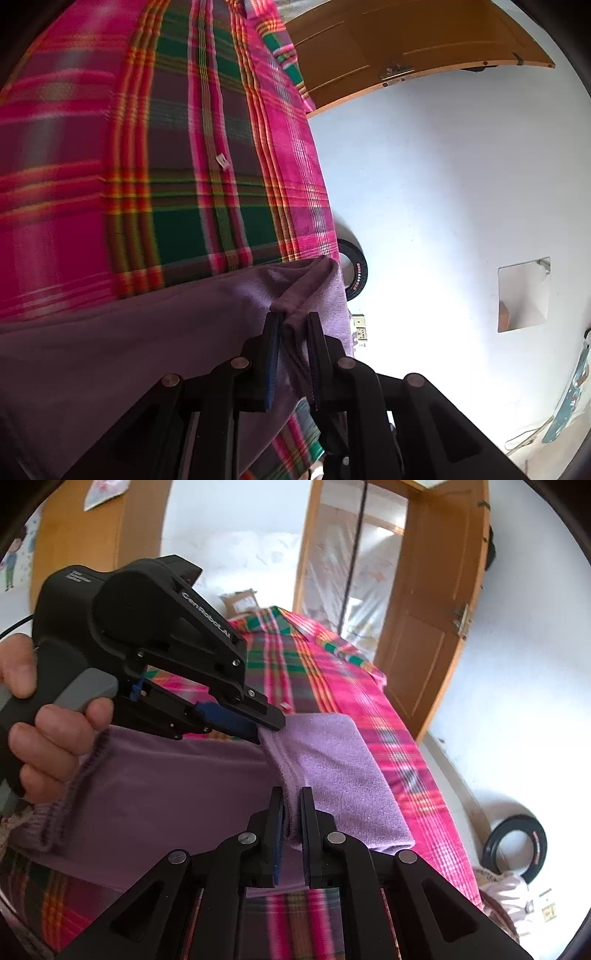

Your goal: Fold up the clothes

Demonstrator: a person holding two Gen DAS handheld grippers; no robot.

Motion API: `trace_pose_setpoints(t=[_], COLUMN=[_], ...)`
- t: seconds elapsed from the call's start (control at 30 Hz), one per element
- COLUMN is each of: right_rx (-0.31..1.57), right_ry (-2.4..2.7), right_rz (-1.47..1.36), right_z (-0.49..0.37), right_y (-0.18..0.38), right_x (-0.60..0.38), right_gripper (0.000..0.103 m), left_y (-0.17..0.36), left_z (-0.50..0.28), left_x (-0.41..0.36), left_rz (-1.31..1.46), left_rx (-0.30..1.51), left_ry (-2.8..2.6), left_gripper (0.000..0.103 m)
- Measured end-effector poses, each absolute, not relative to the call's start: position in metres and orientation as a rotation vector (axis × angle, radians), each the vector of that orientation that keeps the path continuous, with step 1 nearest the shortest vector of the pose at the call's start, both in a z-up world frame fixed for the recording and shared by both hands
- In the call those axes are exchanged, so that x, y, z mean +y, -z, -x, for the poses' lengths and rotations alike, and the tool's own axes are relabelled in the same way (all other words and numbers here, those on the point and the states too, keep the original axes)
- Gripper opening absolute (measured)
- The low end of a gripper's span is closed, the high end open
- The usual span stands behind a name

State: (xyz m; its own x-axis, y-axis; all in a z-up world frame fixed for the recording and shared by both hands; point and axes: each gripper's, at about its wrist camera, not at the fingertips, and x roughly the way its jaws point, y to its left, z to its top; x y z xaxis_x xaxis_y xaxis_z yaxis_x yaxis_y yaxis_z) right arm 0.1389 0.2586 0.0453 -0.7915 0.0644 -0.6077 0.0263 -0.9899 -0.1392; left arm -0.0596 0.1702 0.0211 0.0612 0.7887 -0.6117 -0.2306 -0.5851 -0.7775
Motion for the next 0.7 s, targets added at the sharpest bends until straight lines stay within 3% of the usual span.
trace_pose_setpoints(t=[0.27,0.7], right_rx=[-0.238,-0.188], right_ry=[-3.038,-3.116], right_rz=[0.993,1.100], right_z=[-0.145,-0.143], right_y=[-0.053,-0.040], right_x=[0.224,0.195], right_gripper=[0.008,0.008], left_y=[-0.044,-0.018], left_z=[0.056,0.053], left_x=[0.162,0.103], left_rz=[1.515,1.556], left_rx=[-0.562,-0.544], left_ry=[-1.710,-1.781], left_gripper=[0.015,0.015])
